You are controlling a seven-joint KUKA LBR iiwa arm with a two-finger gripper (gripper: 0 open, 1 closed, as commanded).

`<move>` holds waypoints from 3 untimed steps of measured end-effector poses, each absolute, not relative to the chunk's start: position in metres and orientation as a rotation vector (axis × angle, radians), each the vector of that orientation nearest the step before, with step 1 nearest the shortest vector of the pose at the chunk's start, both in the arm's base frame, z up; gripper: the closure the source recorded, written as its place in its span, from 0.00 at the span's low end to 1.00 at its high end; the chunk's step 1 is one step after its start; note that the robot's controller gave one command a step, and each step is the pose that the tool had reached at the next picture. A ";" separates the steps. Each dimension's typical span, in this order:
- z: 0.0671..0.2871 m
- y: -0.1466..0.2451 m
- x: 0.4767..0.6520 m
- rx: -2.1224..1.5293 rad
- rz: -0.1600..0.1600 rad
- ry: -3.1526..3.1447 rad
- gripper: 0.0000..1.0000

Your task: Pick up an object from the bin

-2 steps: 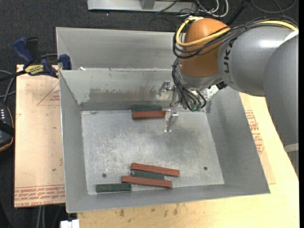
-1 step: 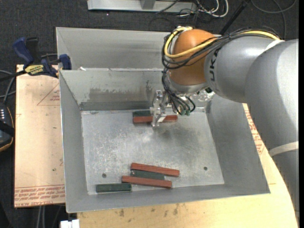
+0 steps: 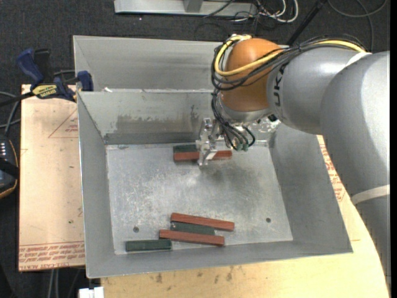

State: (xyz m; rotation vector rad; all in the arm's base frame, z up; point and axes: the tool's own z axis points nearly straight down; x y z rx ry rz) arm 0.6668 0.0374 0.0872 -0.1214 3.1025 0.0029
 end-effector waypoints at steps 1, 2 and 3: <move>0.118 0.022 0.642 -0.064 0.002 3.141 1.00; 0.138 0.020 0.640 -0.054 0.001 3.146 1.00; 0.137 0.016 0.650 -0.187 0.000 3.119 1.00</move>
Offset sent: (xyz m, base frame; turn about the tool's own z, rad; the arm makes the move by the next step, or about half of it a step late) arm -0.0282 -0.0126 0.1405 0.0022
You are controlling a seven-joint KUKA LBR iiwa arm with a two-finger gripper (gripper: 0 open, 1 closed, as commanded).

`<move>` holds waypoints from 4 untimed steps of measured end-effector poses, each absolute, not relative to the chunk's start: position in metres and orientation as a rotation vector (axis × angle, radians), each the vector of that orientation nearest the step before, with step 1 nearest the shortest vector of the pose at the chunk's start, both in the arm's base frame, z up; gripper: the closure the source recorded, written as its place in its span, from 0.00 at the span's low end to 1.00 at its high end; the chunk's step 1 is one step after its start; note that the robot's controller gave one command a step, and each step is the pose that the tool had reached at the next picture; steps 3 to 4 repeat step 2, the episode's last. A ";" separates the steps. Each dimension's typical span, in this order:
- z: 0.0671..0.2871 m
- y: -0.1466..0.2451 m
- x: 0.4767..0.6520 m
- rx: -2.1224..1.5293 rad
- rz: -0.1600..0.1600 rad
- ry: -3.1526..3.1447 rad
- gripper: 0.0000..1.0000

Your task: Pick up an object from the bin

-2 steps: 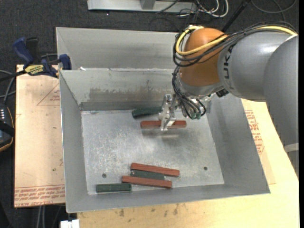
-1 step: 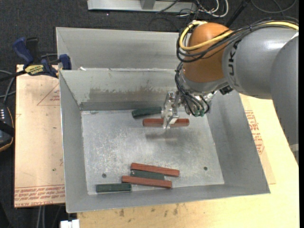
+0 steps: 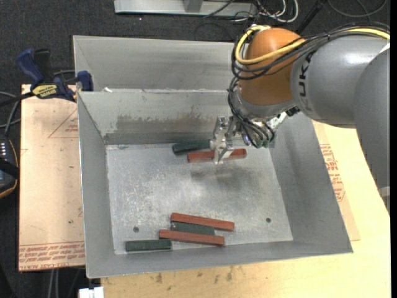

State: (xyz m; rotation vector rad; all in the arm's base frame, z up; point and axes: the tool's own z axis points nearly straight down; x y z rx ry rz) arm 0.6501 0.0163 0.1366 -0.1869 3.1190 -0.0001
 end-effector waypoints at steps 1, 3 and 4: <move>0.093 0.014 0.643 -0.208 0.002 3.138 1.00; 0.233 0.045 0.649 -0.162 0.002 3.132 1.00; 0.233 0.045 0.649 -0.162 0.002 3.132 1.00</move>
Offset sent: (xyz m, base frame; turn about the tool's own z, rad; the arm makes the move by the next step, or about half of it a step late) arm -0.0020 0.0275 0.0961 0.0177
